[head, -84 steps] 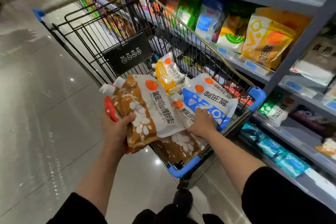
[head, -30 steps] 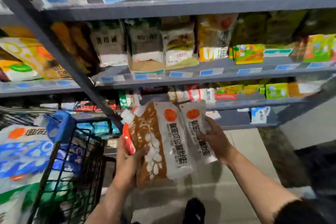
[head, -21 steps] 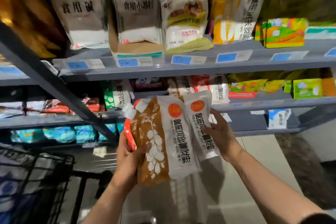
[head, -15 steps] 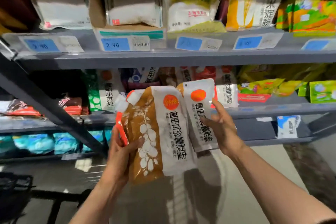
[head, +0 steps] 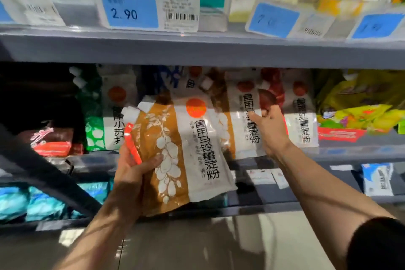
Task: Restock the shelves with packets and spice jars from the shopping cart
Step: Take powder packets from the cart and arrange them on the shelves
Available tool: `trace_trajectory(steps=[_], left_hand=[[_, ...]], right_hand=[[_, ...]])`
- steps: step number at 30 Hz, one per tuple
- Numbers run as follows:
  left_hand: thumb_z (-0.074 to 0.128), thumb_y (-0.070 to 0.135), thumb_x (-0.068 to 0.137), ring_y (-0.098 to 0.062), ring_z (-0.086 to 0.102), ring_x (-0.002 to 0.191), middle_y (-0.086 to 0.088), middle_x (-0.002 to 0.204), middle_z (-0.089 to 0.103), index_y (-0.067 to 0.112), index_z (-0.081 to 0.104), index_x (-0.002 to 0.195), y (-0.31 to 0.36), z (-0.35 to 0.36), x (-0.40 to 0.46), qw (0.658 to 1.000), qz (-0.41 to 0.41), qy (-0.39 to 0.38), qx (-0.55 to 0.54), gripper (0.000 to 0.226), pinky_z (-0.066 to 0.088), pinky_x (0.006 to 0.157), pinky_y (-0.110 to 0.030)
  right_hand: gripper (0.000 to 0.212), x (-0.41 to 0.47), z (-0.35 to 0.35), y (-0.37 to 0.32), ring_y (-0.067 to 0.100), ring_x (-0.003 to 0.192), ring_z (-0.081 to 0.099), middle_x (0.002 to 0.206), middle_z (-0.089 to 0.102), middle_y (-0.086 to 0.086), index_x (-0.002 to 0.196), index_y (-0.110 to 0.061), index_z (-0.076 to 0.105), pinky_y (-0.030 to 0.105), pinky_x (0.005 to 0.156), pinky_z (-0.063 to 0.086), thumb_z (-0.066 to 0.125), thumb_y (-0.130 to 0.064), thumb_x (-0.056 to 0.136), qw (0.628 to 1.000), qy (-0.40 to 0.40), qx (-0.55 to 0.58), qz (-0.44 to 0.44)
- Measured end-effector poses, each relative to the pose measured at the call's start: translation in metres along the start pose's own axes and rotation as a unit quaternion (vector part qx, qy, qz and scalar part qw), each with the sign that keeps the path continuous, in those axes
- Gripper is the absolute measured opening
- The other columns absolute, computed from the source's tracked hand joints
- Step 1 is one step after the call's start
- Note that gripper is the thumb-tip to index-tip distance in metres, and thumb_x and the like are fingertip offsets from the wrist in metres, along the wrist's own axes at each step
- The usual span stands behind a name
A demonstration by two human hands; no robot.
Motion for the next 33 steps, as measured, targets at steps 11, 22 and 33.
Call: trace_trajectory(steps=[11, 22, 33], left_hand=[[0.066, -0.004, 0.08, -0.024, 0.069, 0.094, 0.001, 0.111, 0.067, 0.04, 0.047, 0.124, -0.002, 0.01, 0.005, 0.999, -0.016, 0.034, 0.019, 0.065, 0.057, 0.06, -0.04], [0.066, 0.003, 0.084, -0.023, 0.073, 0.089, -0.001, 0.113, 0.069, 0.038, 0.042, 0.133, -0.003, 0.01, 0.002, 0.998, -0.012, 0.037, 0.048, 0.065, 0.059, 0.059, -0.04], [0.068, 0.003, 0.082, -0.032, 0.067, 0.104, -0.008, 0.122, 0.065, 0.032, 0.041, 0.137, 0.001, 0.01, -0.003, 0.997, -0.005, 0.046, 0.055, 0.068, 0.06, 0.071, -0.05]], right_hand=[[0.048, -0.063, 0.016, -0.001, 0.033, 0.12, 0.036, 0.132, 0.04, 0.017, 0.125, -0.024, 0.049, 0.046, 0.097, 0.034, 0.065, -0.038, 0.082, 0.878, 0.089, -0.418, -0.213], [0.057, -0.049, 0.033, 0.02, 0.03, 0.12, 0.035, 0.134, 0.038, 0.009, 0.133, -0.049, 0.042, 0.043, 0.093, 0.032, 0.063, -0.034, 0.082, 0.832, -0.074, -0.523, -0.172], [0.054, -0.041, 0.057, 0.039, 0.032, 0.146, -0.009, 0.159, -0.007, 0.013, 0.149, -0.043, 0.001, 0.061, 0.11, -0.01, 0.019, -0.045, 0.098, 0.82, -0.192, -0.538, -0.034]])
Point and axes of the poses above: each hand's wrist, its own x-axis towards the middle knuckle, its own z-axis out of the palm, y = z × x, the point moved 8 cm from there along x, towards the middle knuckle
